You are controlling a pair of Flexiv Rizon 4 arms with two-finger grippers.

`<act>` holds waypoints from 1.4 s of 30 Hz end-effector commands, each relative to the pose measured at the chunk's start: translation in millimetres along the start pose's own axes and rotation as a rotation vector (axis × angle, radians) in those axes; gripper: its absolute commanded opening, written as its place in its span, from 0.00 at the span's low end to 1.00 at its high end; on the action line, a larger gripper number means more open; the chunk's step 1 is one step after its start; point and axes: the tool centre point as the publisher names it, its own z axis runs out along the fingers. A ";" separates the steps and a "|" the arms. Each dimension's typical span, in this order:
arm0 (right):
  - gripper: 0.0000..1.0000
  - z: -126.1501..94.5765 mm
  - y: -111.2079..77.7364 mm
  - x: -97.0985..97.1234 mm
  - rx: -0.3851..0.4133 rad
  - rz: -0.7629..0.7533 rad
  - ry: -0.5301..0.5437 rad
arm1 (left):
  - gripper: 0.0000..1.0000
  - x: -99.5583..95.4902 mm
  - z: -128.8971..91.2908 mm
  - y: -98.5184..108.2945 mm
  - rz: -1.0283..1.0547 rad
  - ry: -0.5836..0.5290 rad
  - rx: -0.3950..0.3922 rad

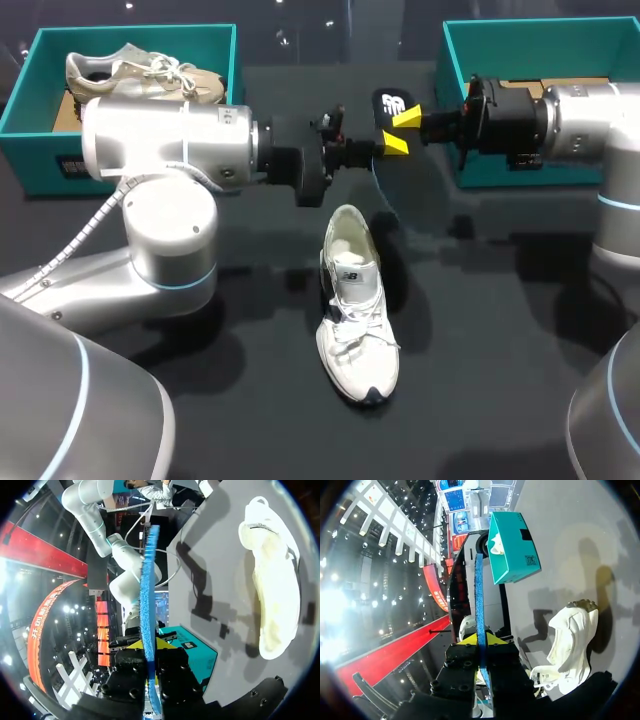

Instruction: Take the shoe out of the shoebox, open the shoe tongue, remove and reinsert the insole, then place the shoe into the shoebox

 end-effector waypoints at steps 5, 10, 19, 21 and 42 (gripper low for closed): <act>1.00 -2.8 -1.6 0.6 -0.002 -0.015 0.019 | 0.00 -2.3 -9.8 -3.4 -0.002 -0.004 -0.002; 1.00 -13.7 -7.5 3.8 0.017 -0.055 0.030 | 0.00 -3.3 -31.0 -8.2 -0.042 -0.008 -0.023; 1.00 -42.6 -21.4 5.8 0.067 -0.110 0.002 | 0.00 -0.4 -68.5 -20.1 -0.194 0.006 -0.090; 1.00 -47.7 -23.8 5.8 0.073 -0.118 -0.002 | 0.00 0.7 -75.1 -22.2 -0.252 -0.005 -0.095; 1.00 -66.6 -32.7 4.2 0.078 -0.147 0.012 | 0.00 7.4 -94.3 -24.6 -0.792 -0.205 -0.028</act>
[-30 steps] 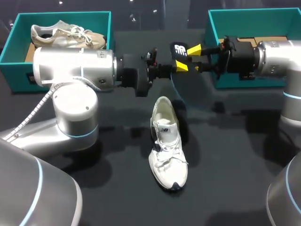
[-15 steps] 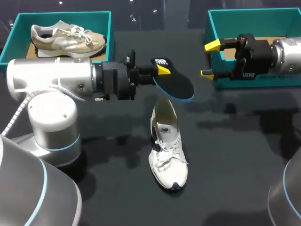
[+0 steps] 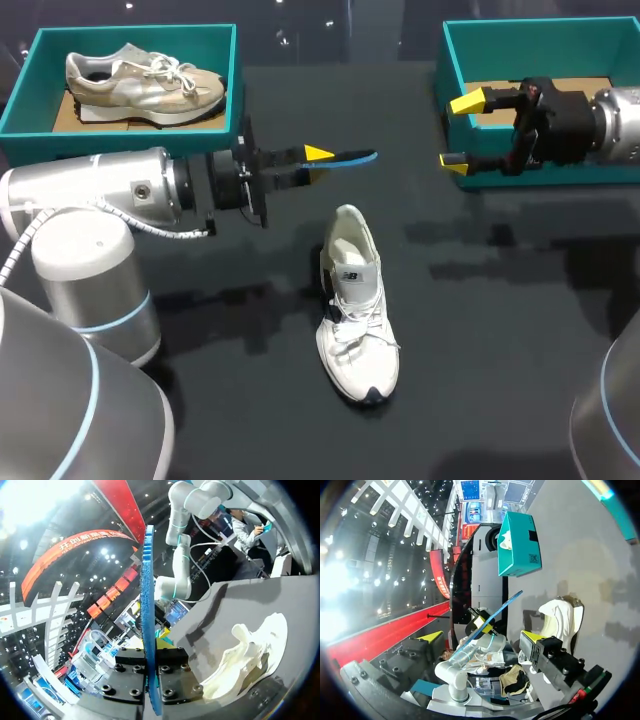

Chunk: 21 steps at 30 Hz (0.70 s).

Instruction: Take the shoe out of the shoebox, open the shoe tongue, remove and reinsert the insole, then place the shoe into the shoebox

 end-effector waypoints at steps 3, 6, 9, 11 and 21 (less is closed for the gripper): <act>1.00 0.3 -1.4 0.8 -0.002 0.001 -0.004 | 0.00 1.2 1.9 -0.6 0.002 -0.003 -0.002; 1.00 0.3 -1.4 0.8 -0.002 0.001 -0.004 | 0.00 1.2 1.9 -0.6 0.002 -0.003 -0.002; 1.00 0.3 -1.4 0.8 -0.002 0.001 -0.004 | 0.00 1.2 1.9 -0.6 0.002 -0.003 -0.002; 1.00 0.3 -1.4 0.8 -0.002 0.001 -0.004 | 0.00 -2.1 6.4 0.3 -0.146 0.008 -0.051; 1.00 0.3 -1.4 0.8 -0.002 0.001 -0.004 | 0.00 -14.5 14.0 -16.8 -0.598 -0.015 -0.142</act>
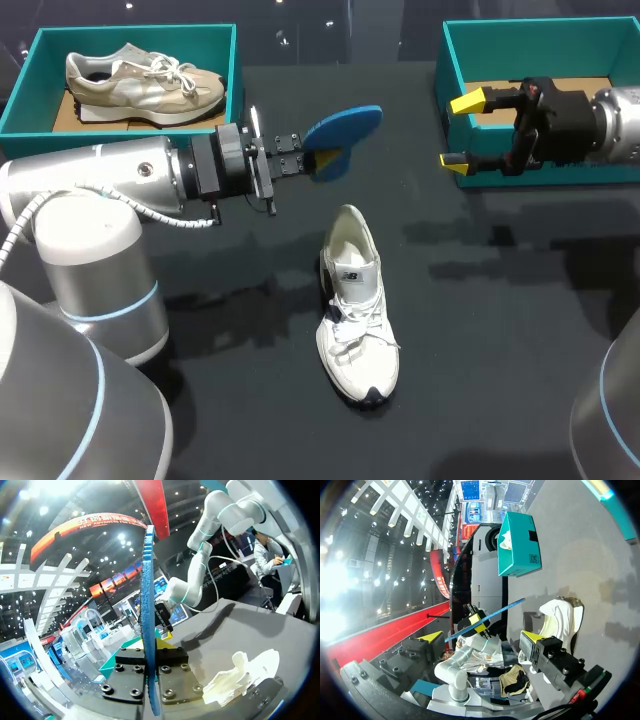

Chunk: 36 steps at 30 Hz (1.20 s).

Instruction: Take the shoe out of the shoebox, open the shoe tongue, remove and reinsert the insole, then place the shoe into the shoebox

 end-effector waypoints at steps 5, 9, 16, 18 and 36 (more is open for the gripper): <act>1.00 0.5 -0.9 0.2 -0.002 0.001 -0.003 | 0.00 6.8 1.5 -15.0 -0.403 0.022 -0.089; 1.00 0.5 -0.9 0.2 -0.002 0.001 -0.003 | 0.00 9.1 -0.4 -17.9 -0.482 0.034 -0.090; 1.00 0.5 -0.9 0.2 -0.002 0.001 -0.003 | 0.00 4.6 -2.8 -23.7 -0.632 0.057 -0.109; 1.00 0.5 -0.9 0.2 -0.002 0.001 -0.003 | 0.00 5.2 -3.8 -25.6 -0.678 0.065 -0.120; 1.00 0.5 -0.9 0.2 -0.002 0.001 -0.003 | 0.00 -7.4 -0.2 -28.7 -1.200 0.101 -0.151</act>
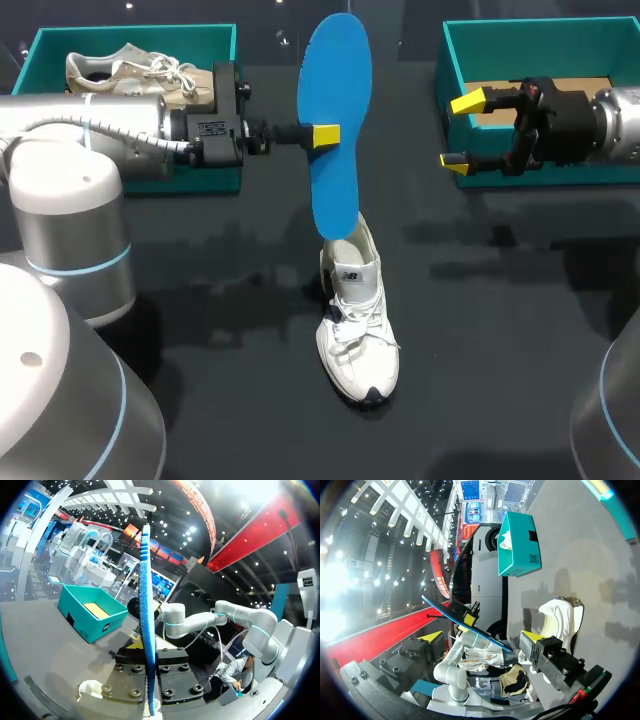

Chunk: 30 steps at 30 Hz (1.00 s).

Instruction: Take the shoe out of the shoebox, open the shoe tongue, remove and reinsert the insole, then place the shoe into the shoebox

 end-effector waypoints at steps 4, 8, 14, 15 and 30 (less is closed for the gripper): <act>1.00 0.5 -0.7 0.1 -0.002 0.001 -0.002 | 0.00 -3.6 6.9 -9.9 -0.281 -0.016 -0.019; 1.00 0.5 -0.7 0.1 -0.002 0.001 -0.002 | 0.00 -0.5 8.9 -10.9 -0.429 -0.017 -0.035; 1.00 0.5 -0.7 0.1 -0.002 0.001 -0.002 | 0.00 0.0 11.1 -9.0 -0.594 0.020 -0.034; 1.00 0.5 -0.7 0.1 -0.002 0.001 -0.002 | 0.00 -0.7 12.1 -8.3 -0.623 0.027 -0.034; 1.00 0.5 -0.7 0.1 -0.002 0.001 -0.002 | 0.00 -14.1 27.8 1.4 -0.869 0.069 0.032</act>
